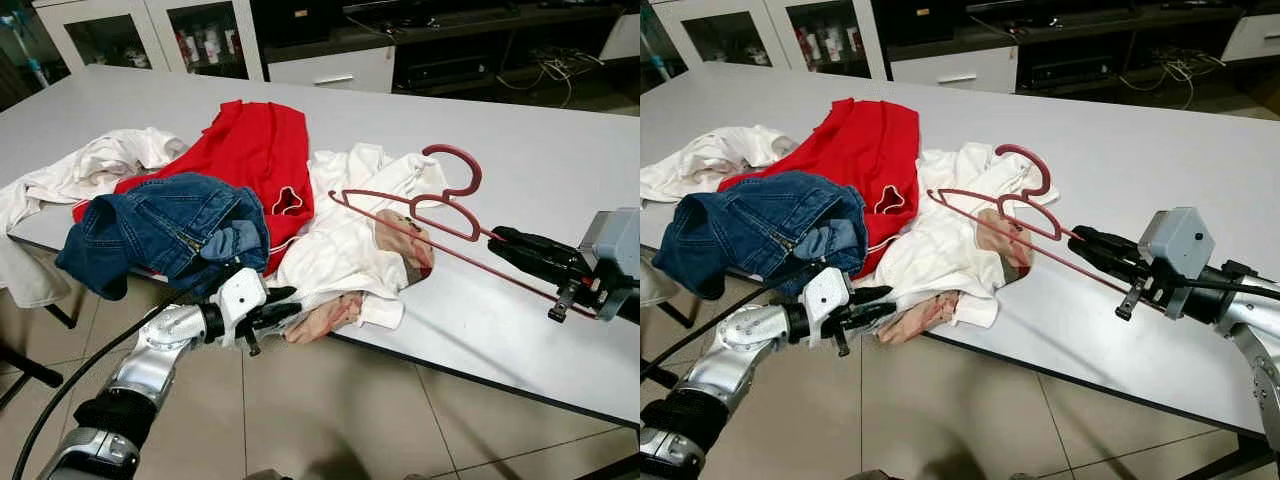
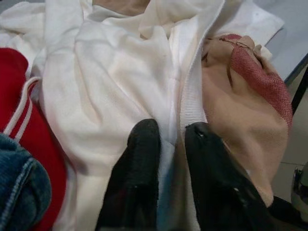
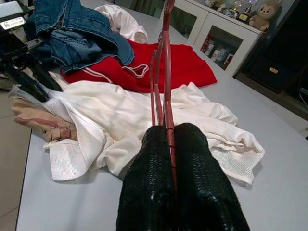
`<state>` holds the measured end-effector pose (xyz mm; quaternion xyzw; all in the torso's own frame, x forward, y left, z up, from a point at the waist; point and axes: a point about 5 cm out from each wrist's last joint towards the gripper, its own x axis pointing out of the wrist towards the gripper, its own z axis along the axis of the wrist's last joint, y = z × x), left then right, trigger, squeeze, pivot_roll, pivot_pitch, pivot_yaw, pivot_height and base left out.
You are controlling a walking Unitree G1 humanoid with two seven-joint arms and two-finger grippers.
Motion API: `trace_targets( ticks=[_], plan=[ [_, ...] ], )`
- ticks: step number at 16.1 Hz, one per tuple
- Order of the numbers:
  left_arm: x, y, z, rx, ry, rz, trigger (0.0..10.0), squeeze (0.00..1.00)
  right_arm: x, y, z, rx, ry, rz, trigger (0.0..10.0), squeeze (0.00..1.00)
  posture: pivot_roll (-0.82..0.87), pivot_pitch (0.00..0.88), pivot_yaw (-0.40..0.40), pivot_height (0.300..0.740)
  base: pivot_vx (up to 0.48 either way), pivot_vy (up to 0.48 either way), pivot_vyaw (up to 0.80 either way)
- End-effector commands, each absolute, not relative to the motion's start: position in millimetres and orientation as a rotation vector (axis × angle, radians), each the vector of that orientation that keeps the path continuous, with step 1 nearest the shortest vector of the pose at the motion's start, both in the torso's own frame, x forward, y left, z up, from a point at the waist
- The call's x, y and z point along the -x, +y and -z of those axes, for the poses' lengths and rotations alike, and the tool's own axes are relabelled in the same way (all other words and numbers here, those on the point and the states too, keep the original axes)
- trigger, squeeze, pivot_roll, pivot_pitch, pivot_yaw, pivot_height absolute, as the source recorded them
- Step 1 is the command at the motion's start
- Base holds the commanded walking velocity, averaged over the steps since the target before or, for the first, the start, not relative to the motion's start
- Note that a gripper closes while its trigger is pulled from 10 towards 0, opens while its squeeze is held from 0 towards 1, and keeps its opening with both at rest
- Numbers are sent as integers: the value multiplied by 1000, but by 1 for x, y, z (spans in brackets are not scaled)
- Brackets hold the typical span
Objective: Hang hanger
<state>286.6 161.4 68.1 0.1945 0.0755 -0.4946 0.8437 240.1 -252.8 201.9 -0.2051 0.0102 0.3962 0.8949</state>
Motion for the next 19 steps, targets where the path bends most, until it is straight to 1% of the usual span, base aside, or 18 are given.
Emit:
trace_targets(
  ticks=[1, 4, 8, 9, 10, 11, 13, 15, 16, 18, 19],
  plan=[
    [-289, 163, -71, -423, 145, 1041, 0, 0, -240, -250, -207, 443, -3, -832, 10000, 0, -153, 0, 113, 740, 0, 0, 0],
    [-293, 163, -78, -414, 100, 1021, 0, 0, -238, -250, -207, 440, 4, -840, 10000, 0, -154, 0, 111, 740, 0, 0, 0],
    [-291, 162, -75, -410, 112, 1032, 0, 0, -236, -253, -208, 436, 15, -838, 10000, 0, -158, 0, 110, 740, 0, 0, 0],
    [-290, 162, -74, -400, 115, 1025, 4667, 0, -236, -252, -207, 428, 17, -843, 10000, 0, -159, 0, 110, 740, 0, 0, 0],
    [-290, 163, -75, -393, 101, 1017, 10000, 0, -235, -249, -205, 419, 19, -852, 10000, 0, -158, 0, 108, 740, 0, 0, 0],
    [-290, 164, -77, -383, 80, 998, 10000, 0, -236, -245, -203, 407, 15, -860, 10000, 0, -158, 0, 108, 740, 0, 0, 0],
    [-294, 166, -85, -307, 19, 923, 10000, 0, -247, -228, -197, 346, -53, -808, 10000, 0, -155, 0, 106, 740, 0, 0, 0],
    [-292, 164, -86, -287, 8, 918, 10000, 0, -249, -217, -187, 318, -64, -824, 10000, 0, -146, 0, 103, 740, 0, 0, 0],
    [-290, 163, -86, -282, 1, 923, 10000, 0, -249, -213, -182, 312, -57, -841, 10000, 0, -146, 0, 103, 740, 0, 0, 0],
    [-287, 163, -86, -268, -6, 933, 10000, 0, -249, -213, -181, 315, -51, -852, 10000, 0, -146, 0, 103, 740, 0, 0, 0],
    [-287, 163, -86, -262, -7, 932, 10000, 98, -249, -216, -182, 318, -50, -847, 10000, 0, -139, 0, 102, 740, 0, 0, 0]
  ],
)
